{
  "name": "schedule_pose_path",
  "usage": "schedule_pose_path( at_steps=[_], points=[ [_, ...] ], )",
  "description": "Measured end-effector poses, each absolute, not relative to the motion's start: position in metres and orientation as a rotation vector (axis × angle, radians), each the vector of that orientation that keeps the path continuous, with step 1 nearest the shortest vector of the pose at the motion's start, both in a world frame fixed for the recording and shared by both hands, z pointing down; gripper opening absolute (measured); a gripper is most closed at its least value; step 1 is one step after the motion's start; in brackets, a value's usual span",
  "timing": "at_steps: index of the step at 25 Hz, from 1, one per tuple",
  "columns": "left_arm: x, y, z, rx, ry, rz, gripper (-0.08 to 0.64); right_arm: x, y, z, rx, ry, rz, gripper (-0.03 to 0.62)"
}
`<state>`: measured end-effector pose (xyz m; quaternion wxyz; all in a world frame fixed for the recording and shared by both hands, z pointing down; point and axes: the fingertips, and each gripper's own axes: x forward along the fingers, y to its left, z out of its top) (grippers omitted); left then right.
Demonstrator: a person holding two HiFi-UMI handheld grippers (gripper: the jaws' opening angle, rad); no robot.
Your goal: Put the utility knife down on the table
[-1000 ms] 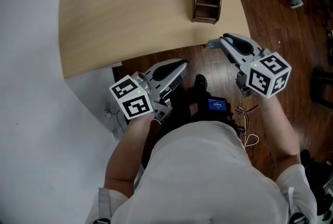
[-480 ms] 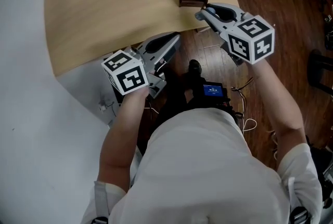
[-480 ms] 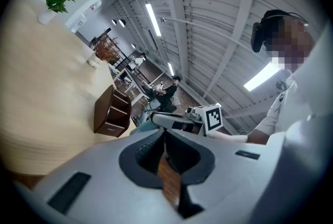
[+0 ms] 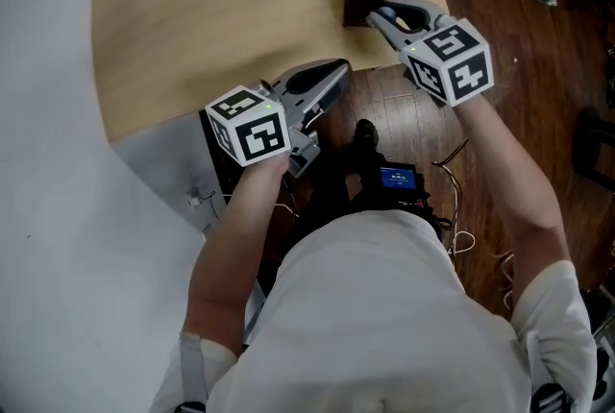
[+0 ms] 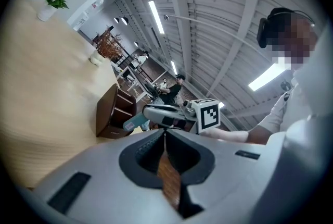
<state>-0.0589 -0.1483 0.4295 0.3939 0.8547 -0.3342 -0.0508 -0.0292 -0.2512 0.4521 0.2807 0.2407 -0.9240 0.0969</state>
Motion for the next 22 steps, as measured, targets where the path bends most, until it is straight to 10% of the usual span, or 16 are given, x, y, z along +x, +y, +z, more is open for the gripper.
schedule_pose_path(
  at_steps=[22],
  points=[
    [-0.062,-0.151,0.436,2.15,-0.852,-0.114,0.005,-0.073,-0.257,0.501,0.451,-2.275,-0.273,0.072]
  ],
)
